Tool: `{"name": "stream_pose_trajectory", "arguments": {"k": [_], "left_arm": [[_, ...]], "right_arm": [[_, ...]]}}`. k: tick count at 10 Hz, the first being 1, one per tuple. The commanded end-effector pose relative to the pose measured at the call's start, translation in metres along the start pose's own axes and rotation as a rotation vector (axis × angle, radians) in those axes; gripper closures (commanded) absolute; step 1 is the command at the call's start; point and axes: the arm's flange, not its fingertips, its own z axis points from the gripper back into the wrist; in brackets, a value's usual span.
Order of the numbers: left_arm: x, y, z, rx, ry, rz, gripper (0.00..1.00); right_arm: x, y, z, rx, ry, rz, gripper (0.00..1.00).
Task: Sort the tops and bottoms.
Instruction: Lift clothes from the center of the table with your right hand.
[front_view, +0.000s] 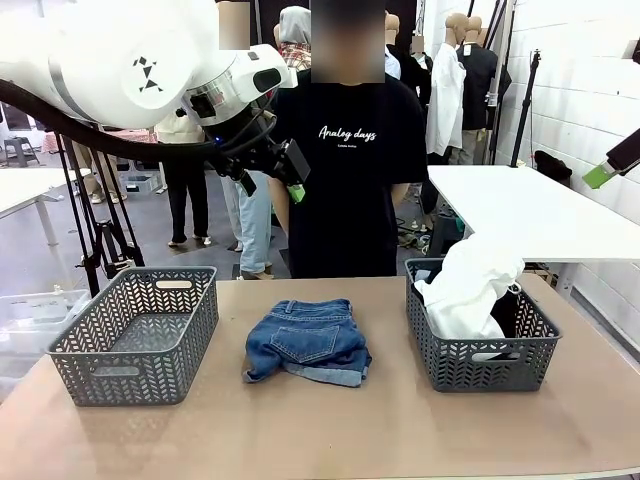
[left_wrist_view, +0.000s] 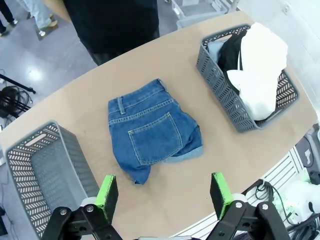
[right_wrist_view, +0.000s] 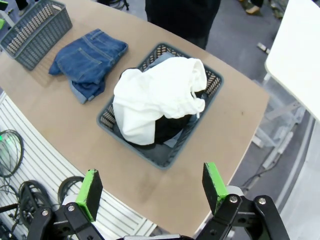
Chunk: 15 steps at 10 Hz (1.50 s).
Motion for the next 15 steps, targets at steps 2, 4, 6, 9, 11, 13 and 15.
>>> {"name": "stream_pose_trajectory", "arguments": {"k": [2, 4, 6, 9, 11, 13, 15], "left_arm": [[-0.001, 0.002, 0.002, 0.004, -0.004, 0.009, 0.04], [-0.001, 0.002, 0.002, 0.004, -0.004, 0.009, 0.04], [-0.001, 0.002, 0.002, 0.004, -0.004, 0.009, 0.04], [-0.001, 0.002, 0.002, 0.004, -0.004, 0.009, 0.04], [0.0, 0.0, 0.0, 0.001, -0.001, 0.0, 0.04], [-0.008, 0.022, 0.008, 0.033, 0.031, -0.023, 0.04], [-0.018, 0.041, 0.022, 0.072, 0.058, -0.037, 0.04]], "right_arm": [[-0.009, 0.036, 0.02, 0.072, -0.049, 0.211, 0.0], [0.039, 0.032, -0.047, 0.237, -0.003, 0.343, 0.0], [0.09, 0.039, -0.127, 0.358, 0.106, 0.451, 0.0], [0.129, 0.042, -0.22, 0.436, 0.134, 0.503, 0.0], [0.135, 0.06, -0.266, 0.476, 0.177, 0.515, 0.0], [0.131, 0.055, -0.267, 0.45, 0.17, 0.501, 0.0], [0.131, 0.055, -0.267, 0.45, 0.17, 0.501, 0.0]]}}
